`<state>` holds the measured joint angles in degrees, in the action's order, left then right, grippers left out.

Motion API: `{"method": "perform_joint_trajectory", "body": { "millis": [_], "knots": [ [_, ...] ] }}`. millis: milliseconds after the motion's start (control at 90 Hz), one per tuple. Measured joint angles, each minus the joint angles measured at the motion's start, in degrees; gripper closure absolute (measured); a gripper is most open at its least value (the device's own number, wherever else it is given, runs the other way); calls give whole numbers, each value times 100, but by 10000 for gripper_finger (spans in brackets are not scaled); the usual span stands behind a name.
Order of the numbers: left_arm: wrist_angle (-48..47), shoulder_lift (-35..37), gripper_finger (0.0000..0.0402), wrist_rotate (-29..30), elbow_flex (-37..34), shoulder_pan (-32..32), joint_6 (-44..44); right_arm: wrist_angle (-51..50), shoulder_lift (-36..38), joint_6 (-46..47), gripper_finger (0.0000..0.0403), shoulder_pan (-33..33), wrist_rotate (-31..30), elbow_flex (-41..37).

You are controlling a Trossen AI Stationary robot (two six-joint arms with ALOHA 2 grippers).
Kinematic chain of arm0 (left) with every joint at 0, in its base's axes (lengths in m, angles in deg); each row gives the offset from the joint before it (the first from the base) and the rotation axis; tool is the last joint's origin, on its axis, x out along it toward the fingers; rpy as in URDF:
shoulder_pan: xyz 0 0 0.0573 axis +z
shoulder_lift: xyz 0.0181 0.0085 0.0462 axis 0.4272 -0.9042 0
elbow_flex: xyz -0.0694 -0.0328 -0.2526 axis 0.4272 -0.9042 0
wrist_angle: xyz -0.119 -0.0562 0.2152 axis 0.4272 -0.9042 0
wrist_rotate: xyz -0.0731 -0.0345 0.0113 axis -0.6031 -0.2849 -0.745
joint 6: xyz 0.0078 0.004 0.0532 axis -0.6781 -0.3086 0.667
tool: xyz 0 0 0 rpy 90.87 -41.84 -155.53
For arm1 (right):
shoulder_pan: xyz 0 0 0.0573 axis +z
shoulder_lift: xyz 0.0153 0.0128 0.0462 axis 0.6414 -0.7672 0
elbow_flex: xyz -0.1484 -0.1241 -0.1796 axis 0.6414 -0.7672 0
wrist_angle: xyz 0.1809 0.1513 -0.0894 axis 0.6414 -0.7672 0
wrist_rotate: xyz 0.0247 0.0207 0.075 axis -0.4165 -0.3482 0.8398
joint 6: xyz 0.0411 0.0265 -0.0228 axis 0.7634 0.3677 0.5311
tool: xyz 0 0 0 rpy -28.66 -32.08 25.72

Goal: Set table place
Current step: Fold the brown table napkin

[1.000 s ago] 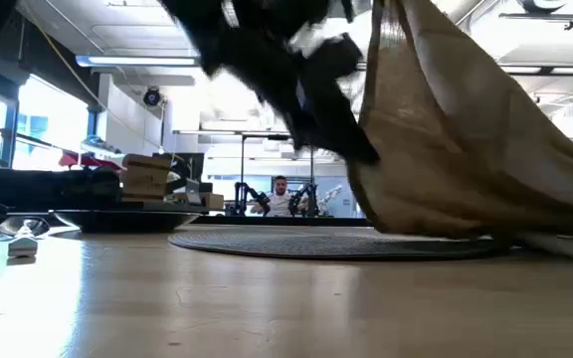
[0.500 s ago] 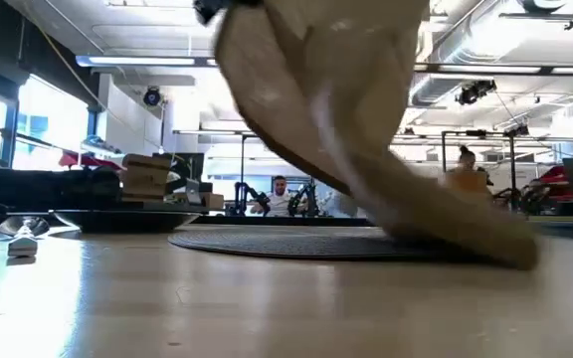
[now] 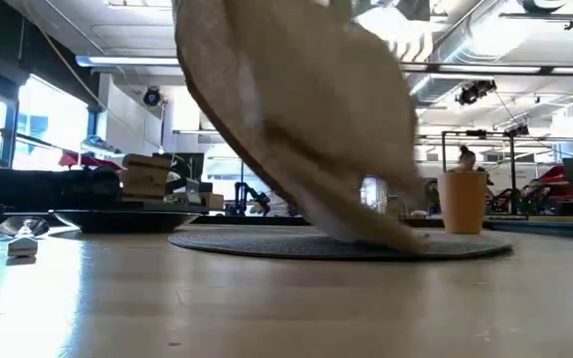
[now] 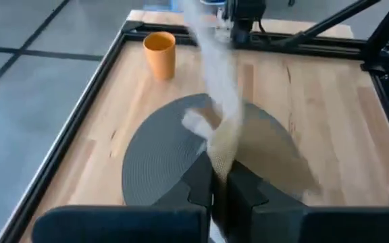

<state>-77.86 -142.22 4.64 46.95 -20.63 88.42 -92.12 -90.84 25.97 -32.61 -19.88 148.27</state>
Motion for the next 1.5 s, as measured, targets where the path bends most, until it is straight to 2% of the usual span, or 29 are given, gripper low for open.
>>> {"method": "perform_joint_trajectory", "body": {
  "millis": [78,178,300,467,600,767,889,1000,1167,1500],
  "knots": [
    [-65,-92,401,-27,0,27,2,-290,-83,181,403,-45,236,4],
    [-203,-272,402,-46,0,-2,0,-1131,-285,602,403,-104,785,5],
    [-280,-543,402,-212,-2,-81,-1,-1906,-634,1124,403,-210,1053,-189],
    [-259,-845,402,-350,0,-294,-1,-1948,-1144,1580,385,-580,1230,-773],
    [-259,-989,401,-350,0,-566,-120,-1085,-1537,1548,331,-947,1999,-1597],
    [-249,-1033,401,-279,0,-897,-152,906,-2195,1273,254,-1265,2858,-2694],
    [-250,-1036,401,-114,0,-997,-157,2419,-2852,1049,216,-1265,3251,-3043],
    [-252,-1036,401,-68,0,-1070,-215,2983,-3583,1338,201,-1373,3350,-2914],
    [-248,-1067,401,-255,0,-1334,-264,3169,-4572,1438,199,-1674,3844,-2384],
    [-254,-1270,401,-200,-2,-1977,-319,3305,-5828,1006,199,-2110,5061,-1400]
  ]
}}
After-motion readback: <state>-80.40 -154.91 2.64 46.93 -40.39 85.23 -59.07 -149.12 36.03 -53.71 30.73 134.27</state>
